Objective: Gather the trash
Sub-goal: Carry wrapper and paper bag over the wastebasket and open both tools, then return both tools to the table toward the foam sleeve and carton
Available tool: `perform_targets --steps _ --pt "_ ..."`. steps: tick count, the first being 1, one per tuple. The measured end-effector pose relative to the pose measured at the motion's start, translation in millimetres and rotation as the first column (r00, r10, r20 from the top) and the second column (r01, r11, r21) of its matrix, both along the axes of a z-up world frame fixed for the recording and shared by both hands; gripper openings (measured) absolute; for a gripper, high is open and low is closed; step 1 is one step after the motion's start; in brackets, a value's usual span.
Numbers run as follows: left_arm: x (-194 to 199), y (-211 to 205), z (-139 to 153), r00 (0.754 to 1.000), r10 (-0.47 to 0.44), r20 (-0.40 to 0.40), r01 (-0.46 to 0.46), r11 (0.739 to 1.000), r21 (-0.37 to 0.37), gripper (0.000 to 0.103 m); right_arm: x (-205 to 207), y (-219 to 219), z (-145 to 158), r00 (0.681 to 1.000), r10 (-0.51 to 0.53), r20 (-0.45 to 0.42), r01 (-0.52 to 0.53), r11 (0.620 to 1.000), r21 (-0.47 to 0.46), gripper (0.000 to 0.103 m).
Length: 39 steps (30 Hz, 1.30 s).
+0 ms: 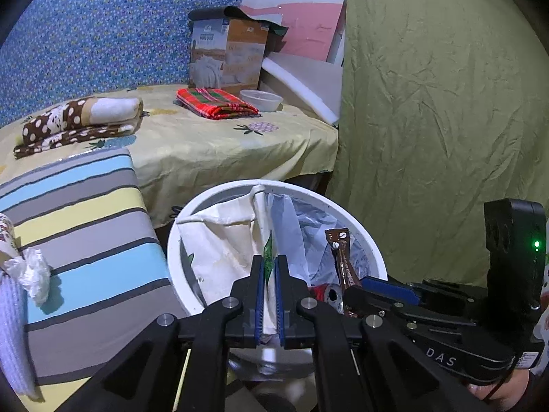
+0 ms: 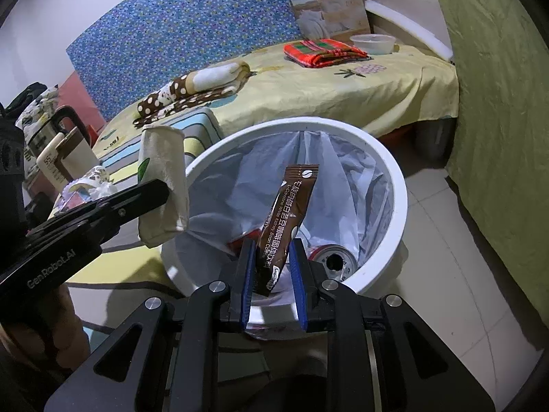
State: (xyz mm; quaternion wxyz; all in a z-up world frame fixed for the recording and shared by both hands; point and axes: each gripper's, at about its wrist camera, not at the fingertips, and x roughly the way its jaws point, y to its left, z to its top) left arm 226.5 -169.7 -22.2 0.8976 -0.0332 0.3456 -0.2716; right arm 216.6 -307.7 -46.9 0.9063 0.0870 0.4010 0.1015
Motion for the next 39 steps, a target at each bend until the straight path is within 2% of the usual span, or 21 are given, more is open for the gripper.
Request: perform_targets --steps 1,6,18,39 --pt "1 0 -1 1.0 -0.002 -0.005 0.002 1.0 -0.001 0.007 1 0 -1 1.0 0.003 -0.007 -0.003 1.0 -0.002 0.023" --pt "2 3 -3 1.0 0.004 -0.012 -0.005 1.0 -0.022 0.032 2 0 -3 1.0 -0.004 -0.017 0.004 1.0 -0.006 0.027" --pt "-20 24 7 0.997 0.071 0.009 -0.071 0.997 0.004 0.033 -8 3 8 1.0 0.007 0.009 -0.007 1.0 -0.005 0.027" --pt "-89 98 33 0.968 0.248 0.044 -0.249 0.968 0.019 0.033 -38 59 36 0.983 0.156 0.093 -0.156 0.988 -0.004 0.032"
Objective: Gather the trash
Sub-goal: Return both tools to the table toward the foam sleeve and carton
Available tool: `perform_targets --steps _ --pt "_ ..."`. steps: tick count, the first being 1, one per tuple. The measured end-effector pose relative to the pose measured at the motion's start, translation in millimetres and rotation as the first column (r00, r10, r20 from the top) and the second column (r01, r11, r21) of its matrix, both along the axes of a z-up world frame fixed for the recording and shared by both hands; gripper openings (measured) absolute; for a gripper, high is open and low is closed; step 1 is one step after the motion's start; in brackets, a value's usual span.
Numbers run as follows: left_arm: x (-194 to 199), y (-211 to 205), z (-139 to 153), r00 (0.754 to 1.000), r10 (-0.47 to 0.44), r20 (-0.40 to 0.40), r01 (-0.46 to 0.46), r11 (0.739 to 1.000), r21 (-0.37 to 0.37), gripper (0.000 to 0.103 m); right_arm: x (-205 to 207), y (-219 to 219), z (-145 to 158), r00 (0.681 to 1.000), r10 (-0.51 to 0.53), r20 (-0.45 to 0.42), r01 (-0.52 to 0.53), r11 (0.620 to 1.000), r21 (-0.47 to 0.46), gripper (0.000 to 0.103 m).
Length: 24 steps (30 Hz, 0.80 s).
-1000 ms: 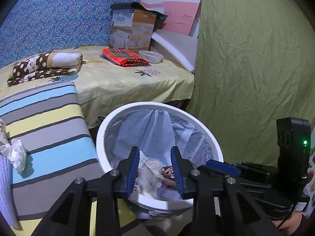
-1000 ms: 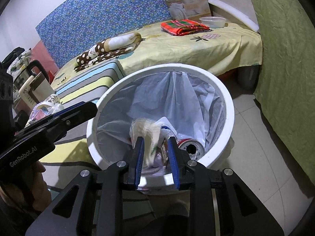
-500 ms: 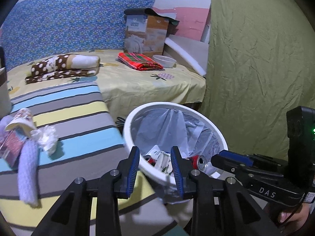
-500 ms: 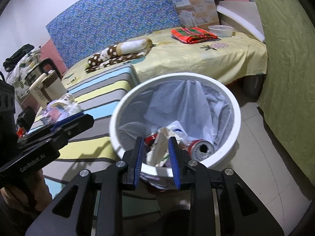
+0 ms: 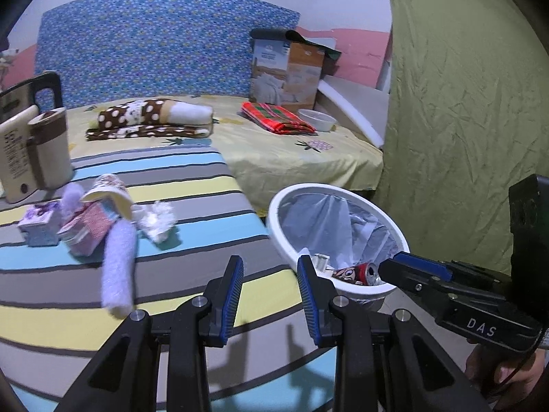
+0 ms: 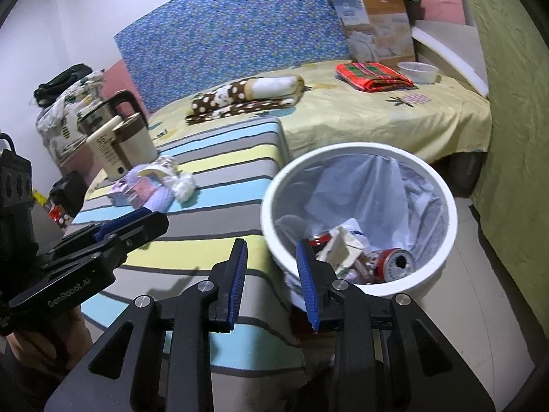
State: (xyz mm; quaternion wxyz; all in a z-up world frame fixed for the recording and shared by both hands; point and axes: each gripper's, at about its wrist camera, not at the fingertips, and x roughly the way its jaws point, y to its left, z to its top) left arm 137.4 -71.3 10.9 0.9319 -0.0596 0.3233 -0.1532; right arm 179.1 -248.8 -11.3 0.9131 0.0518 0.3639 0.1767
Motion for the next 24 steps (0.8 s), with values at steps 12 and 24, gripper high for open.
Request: perform_targets --steps 12,24 --pt "-31 31 5 0.997 0.078 0.006 -0.078 0.997 0.009 0.033 -15 29 9 0.997 0.071 0.033 -0.071 0.997 -0.005 0.032" --pt "-48 68 1 0.984 0.178 -0.007 -0.178 0.984 0.011 0.033 -22 54 7 0.988 0.146 0.039 -0.147 0.989 0.017 0.034"
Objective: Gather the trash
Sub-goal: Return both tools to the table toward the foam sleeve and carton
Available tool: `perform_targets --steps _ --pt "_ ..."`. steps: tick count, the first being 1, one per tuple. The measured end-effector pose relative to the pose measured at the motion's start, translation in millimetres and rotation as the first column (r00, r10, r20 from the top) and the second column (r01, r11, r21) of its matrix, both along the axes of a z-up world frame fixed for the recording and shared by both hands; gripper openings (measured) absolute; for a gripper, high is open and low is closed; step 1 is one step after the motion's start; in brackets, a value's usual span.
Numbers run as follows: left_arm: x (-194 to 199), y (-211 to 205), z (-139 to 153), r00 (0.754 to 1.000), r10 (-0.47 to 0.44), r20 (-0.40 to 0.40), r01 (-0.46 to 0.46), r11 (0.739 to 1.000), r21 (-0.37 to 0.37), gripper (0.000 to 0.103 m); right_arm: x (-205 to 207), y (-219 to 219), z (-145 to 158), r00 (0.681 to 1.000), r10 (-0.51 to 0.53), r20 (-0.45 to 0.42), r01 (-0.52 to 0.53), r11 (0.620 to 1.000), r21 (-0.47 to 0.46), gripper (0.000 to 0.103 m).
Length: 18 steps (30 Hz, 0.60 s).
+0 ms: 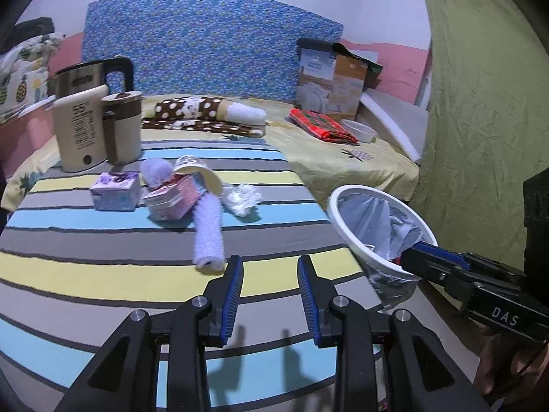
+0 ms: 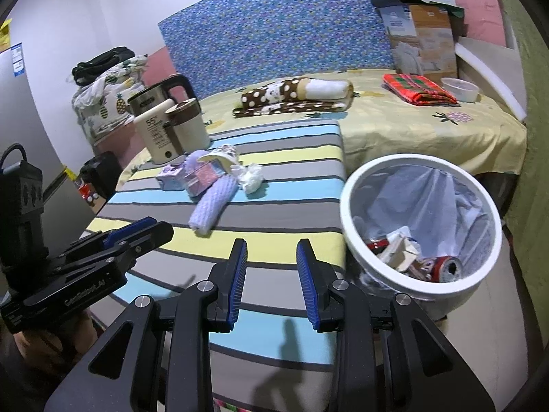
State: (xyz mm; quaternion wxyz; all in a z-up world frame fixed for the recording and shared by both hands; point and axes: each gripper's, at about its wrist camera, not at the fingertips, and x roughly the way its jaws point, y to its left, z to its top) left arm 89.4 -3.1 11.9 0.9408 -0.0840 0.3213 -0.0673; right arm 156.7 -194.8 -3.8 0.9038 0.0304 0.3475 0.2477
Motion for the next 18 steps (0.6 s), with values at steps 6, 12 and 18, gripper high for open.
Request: perform_targets --steps 6,12,18 --pt "1 21 -3 0.998 0.056 -0.009 -0.056 0.998 -0.002 0.033 2 9 0 1.0 0.027 0.0 -0.027 0.999 0.017 0.04" --pt "8 40 -5 0.996 0.092 -0.015 -0.092 0.996 0.0 0.033 7 21 -5 0.998 0.051 -0.024 -0.051 0.998 0.023 0.04" --pt "21 60 -6 0.993 0.118 -0.019 -0.118 0.993 -0.016 0.033 14 34 -7 0.997 0.068 -0.039 -0.067 0.998 0.019 0.04"
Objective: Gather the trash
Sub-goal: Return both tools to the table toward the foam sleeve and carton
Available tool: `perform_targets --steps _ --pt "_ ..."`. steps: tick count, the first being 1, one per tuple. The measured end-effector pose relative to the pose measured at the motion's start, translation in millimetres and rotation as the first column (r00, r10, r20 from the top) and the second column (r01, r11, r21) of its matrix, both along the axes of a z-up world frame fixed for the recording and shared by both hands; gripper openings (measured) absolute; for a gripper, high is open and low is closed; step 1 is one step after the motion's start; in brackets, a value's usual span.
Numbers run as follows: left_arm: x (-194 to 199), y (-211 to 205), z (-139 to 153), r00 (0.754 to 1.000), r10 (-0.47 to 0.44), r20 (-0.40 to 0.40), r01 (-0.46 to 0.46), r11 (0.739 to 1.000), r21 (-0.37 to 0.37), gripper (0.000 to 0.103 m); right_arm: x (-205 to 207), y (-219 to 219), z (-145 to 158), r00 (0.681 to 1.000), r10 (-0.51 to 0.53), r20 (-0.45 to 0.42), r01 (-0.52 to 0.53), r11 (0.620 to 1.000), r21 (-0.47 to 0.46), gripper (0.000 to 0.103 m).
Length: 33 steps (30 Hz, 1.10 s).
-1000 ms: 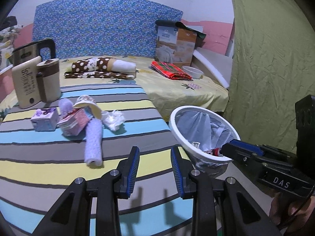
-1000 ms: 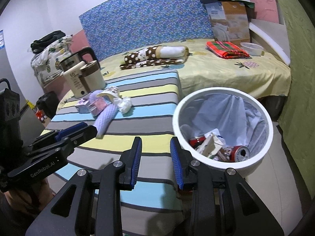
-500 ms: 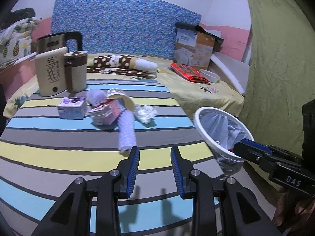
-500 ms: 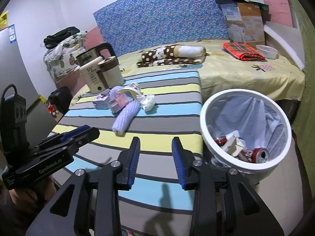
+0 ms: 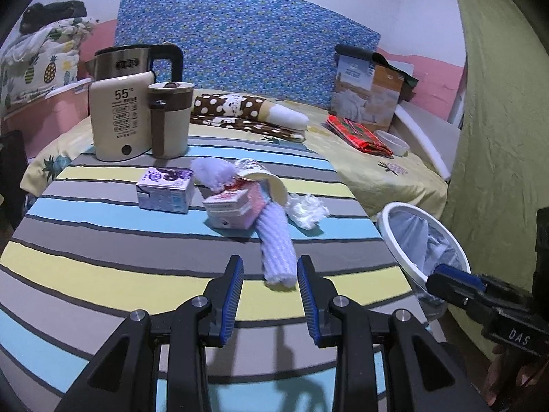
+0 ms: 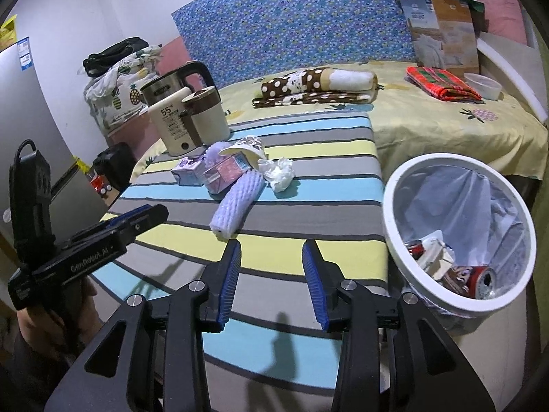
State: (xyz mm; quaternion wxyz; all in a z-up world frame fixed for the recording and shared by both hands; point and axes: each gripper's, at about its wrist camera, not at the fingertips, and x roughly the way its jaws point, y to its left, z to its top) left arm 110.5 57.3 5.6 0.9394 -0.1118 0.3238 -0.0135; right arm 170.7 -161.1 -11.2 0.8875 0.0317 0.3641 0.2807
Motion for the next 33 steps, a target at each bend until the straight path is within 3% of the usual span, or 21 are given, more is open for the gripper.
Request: perform_targets --steps 19,26,33 --pt "21 53 -21 0.999 0.031 -0.009 -0.032 0.999 -0.035 0.035 31 60 -21 0.994 0.064 -0.087 -0.067 0.997 -0.029 0.044" --pt "29 71 -25 0.999 0.039 0.001 -0.039 0.996 -0.076 0.045 44 82 -33 0.991 0.068 -0.115 -0.073 0.996 -0.043 0.044" --pt "53 72 -28 1.0 -0.014 -0.002 0.014 0.995 -0.099 0.055 56 84 -47 0.986 0.061 -0.157 -0.068 0.997 -0.043 0.043"
